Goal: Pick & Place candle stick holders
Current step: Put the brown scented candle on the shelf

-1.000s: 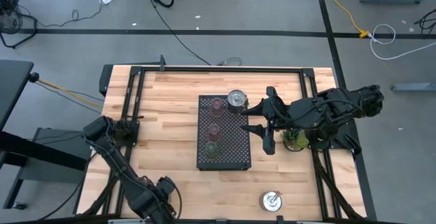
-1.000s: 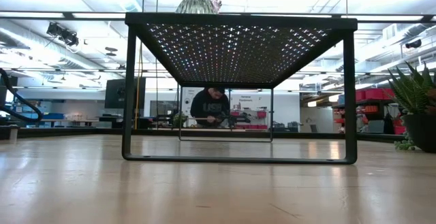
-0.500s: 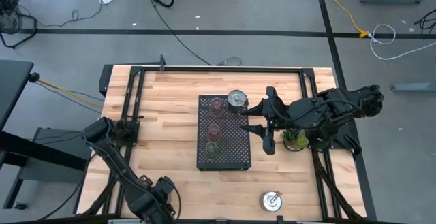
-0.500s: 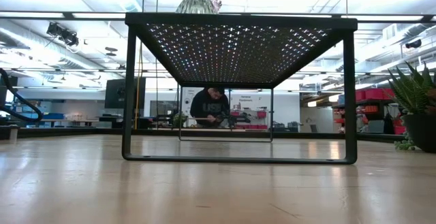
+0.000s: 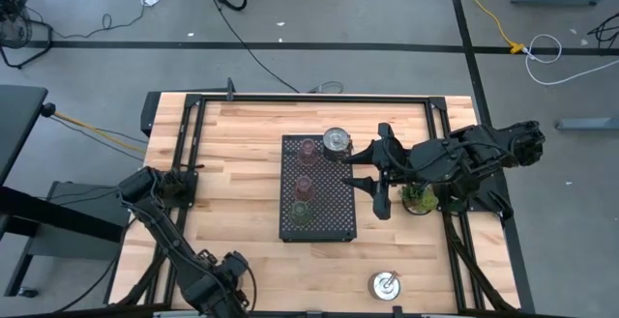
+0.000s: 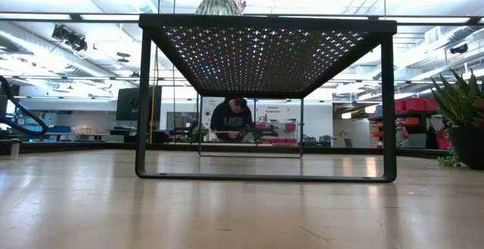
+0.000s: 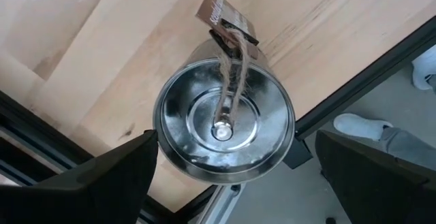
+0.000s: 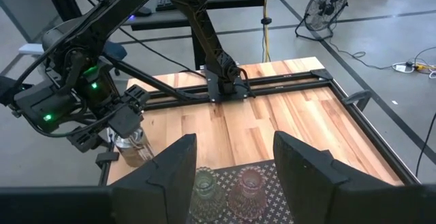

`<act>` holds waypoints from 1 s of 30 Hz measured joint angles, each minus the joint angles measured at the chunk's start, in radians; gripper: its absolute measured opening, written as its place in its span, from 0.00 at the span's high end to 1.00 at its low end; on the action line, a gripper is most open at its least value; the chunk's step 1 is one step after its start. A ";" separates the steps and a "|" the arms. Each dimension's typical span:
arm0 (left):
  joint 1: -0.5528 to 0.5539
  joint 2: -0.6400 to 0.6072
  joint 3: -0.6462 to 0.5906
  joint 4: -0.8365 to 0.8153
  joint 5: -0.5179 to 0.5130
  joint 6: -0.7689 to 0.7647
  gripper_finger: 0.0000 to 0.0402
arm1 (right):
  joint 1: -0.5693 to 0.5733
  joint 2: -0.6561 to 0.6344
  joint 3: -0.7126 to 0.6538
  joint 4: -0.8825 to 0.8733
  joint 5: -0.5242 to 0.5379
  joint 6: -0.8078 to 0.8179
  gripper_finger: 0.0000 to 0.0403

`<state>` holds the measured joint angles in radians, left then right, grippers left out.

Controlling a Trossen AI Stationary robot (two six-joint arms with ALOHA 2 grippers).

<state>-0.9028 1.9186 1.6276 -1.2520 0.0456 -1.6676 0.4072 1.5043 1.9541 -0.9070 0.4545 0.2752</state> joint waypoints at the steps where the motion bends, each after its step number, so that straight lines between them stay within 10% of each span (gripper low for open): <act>1: 0.000 0.000 0.000 0.000 -0.001 0.000 0.01 | 0.000 0.000 0.000 0.000 0.000 0.000 0.51; 30: 0.002 0.061 0.001 -0.034 -0.015 0.029 0.01 | 0.000 0.000 0.000 0.001 0.000 0.004 0.51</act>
<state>-0.9012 1.9797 1.6287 -1.2862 0.0303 -1.6382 0.4075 1.5043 1.9541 -0.9064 0.4549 0.2790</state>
